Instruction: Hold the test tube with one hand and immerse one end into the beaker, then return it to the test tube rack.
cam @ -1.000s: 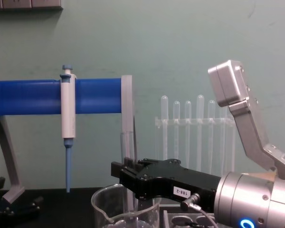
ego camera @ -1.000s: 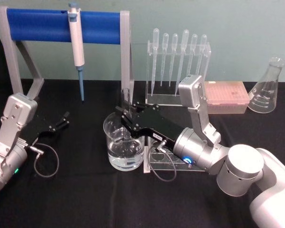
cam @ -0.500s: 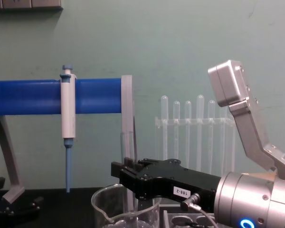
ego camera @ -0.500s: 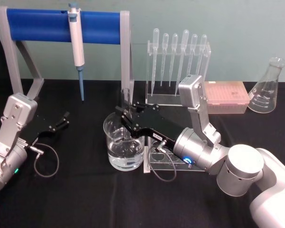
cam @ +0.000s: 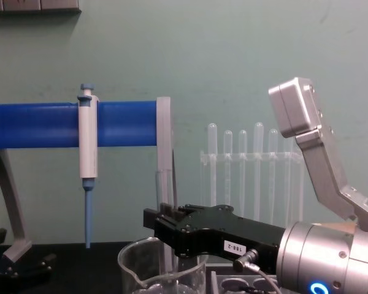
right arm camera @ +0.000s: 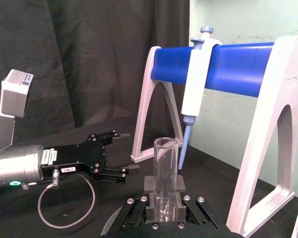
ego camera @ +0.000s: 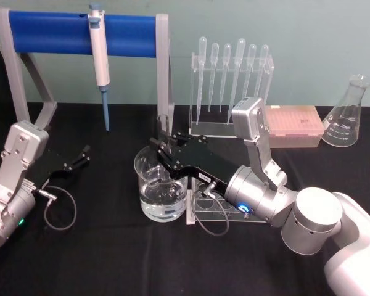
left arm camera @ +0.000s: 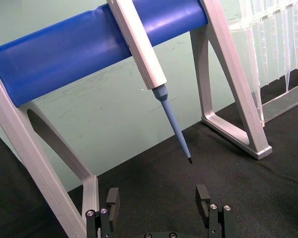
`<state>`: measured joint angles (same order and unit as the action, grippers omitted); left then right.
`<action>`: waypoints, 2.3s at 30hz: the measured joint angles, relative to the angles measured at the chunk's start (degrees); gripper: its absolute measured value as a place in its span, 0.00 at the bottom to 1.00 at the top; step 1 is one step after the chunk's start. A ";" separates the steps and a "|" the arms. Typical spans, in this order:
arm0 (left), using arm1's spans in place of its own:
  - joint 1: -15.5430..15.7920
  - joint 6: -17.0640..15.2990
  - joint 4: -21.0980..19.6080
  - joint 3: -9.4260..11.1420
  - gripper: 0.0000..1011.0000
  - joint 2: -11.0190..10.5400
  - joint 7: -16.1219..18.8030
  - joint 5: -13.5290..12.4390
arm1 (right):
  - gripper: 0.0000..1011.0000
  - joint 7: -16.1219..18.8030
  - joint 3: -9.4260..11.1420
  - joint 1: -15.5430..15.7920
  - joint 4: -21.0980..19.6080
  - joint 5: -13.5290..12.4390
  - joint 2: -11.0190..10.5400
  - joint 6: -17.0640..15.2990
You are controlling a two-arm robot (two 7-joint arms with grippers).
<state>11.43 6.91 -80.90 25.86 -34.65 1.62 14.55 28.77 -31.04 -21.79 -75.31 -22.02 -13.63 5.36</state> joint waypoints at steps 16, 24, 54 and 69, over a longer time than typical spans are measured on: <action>0.00 0.00 0.00 0.00 0.99 0.00 0.00 0.00 | 0.22 0.00 0.00 0.00 0.00 0.00 0.00 0.00; 0.00 0.00 0.00 0.00 0.99 0.00 0.00 0.00 | 0.22 0.00 0.00 0.00 0.00 0.00 0.00 0.00; 0.00 0.00 0.00 0.00 0.99 0.00 0.00 0.00 | 0.22 0.00 0.00 0.00 0.00 0.00 0.00 0.00; 0.00 0.00 0.00 0.00 0.99 0.00 0.00 0.00 | 0.22 0.00 0.03 0.03 -0.03 0.03 0.00 0.00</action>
<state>11.43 6.91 -80.90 25.86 -34.65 1.62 14.55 28.77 -31.02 -21.76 -75.34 -22.00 -13.62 5.36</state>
